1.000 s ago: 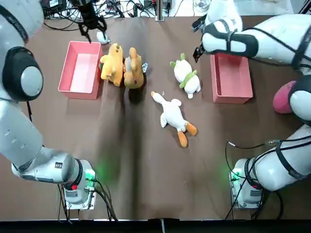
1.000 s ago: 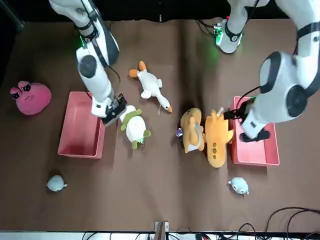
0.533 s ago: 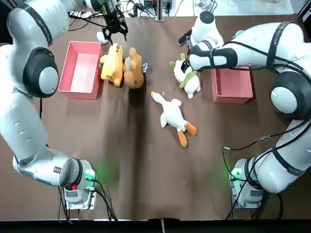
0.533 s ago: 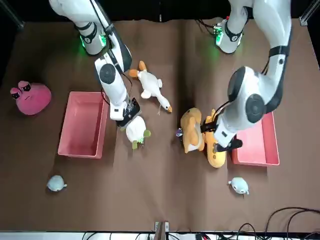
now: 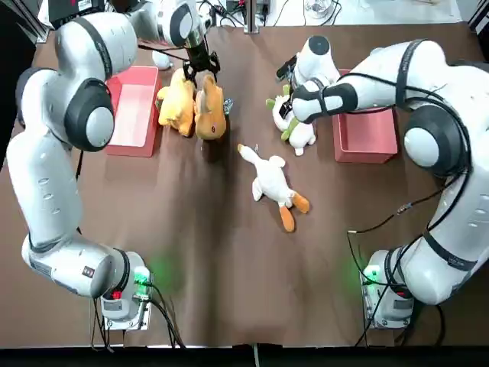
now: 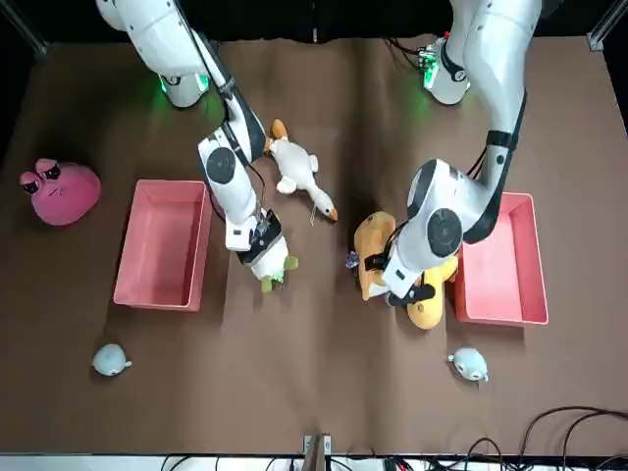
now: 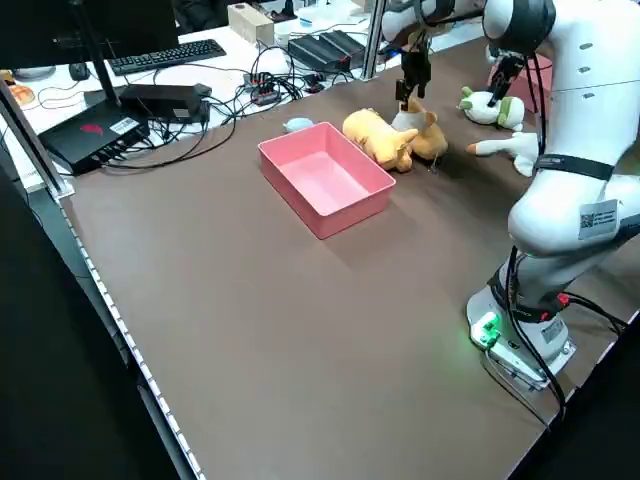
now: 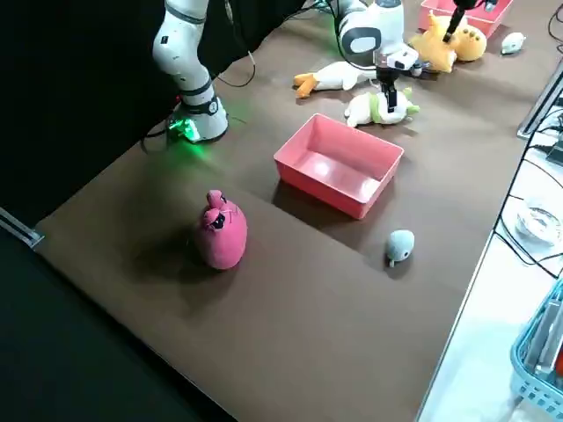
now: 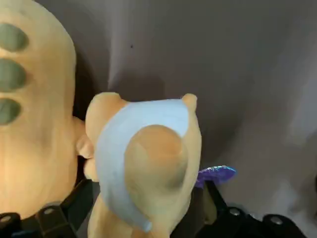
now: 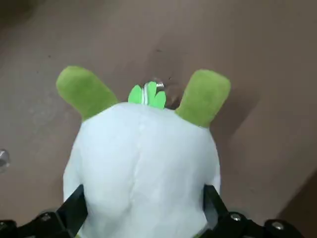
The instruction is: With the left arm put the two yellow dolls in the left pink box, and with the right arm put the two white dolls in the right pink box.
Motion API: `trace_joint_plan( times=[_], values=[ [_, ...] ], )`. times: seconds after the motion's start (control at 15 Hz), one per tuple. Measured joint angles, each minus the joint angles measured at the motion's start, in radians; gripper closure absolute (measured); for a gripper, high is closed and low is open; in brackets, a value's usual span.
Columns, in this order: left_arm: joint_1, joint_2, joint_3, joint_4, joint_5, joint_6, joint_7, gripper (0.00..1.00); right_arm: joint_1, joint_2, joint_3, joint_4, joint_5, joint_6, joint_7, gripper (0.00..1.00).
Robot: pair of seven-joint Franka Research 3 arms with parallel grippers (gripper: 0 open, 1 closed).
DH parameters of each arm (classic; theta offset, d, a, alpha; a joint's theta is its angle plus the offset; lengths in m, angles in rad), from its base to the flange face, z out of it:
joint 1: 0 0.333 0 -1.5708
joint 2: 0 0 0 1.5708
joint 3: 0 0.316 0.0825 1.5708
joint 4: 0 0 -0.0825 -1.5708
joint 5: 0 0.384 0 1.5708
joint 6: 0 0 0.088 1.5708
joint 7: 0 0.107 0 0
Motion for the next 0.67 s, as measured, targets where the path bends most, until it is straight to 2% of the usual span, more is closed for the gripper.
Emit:
trace_joint_plan(
  times=[0.07,0.4,0.67],
  values=[
    [-0.004,0.012,0.0,0.0,0.0,0.003,0.0,0.02,0.004,0.005,0.0,0.001,0.0,0.01,0.0,0.02],
    [-0.025,0.068,0.0,0.0,0.0,0.054,0.0,0.04,0.008,0.004,-0.001,0.011,0.001,0.01,0.002,0.48],
    [-0.025,0.074,0.002,0.007,0.0,0.057,0.007,0.42,0.008,-0.011,-0.001,0.014,0.001,0.005,0.01,0.81]
  ],
)
